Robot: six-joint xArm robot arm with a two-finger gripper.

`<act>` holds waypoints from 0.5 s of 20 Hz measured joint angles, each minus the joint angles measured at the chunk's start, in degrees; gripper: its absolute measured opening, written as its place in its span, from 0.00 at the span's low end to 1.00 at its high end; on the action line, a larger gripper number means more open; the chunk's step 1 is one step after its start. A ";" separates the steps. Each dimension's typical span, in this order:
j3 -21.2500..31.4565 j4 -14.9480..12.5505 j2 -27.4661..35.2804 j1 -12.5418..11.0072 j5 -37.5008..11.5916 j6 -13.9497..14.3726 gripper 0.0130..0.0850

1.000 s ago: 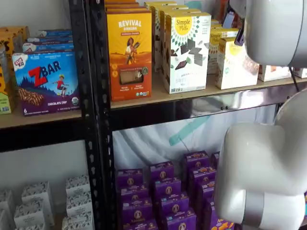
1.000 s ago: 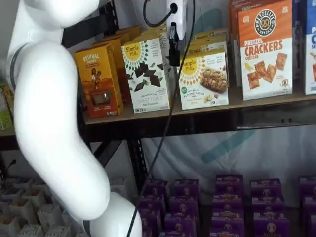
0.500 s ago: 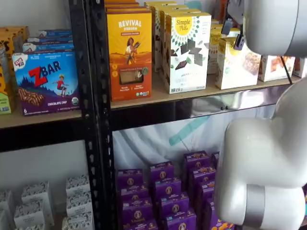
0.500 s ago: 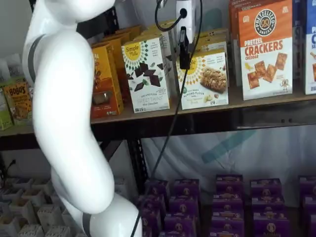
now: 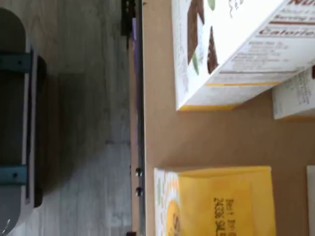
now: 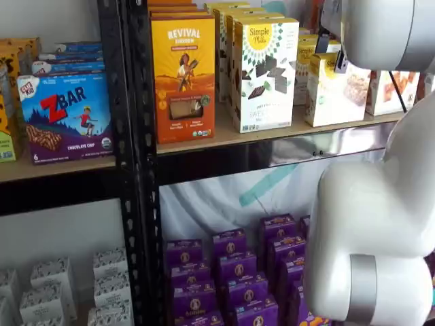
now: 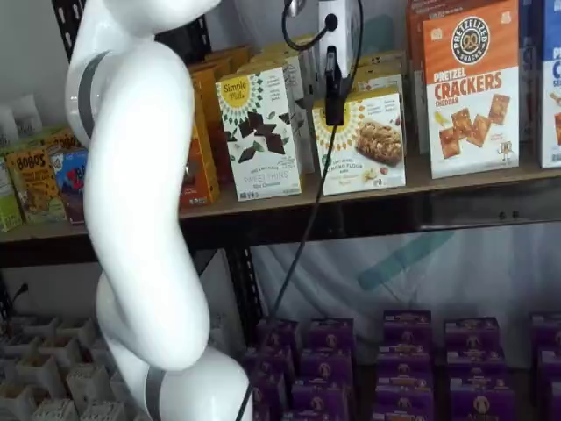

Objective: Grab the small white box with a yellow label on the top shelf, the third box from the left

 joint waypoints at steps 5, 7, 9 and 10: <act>-0.41 -3.57 0.51 1.58 1.25 0.89 1.00; 0.12 -4.07 0.16 1.84 1.01 1.05 1.00; 0.90 -4.32 -0.36 2.04 0.71 1.18 1.00; 1.30 -4.34 -0.68 2.12 0.60 1.25 1.00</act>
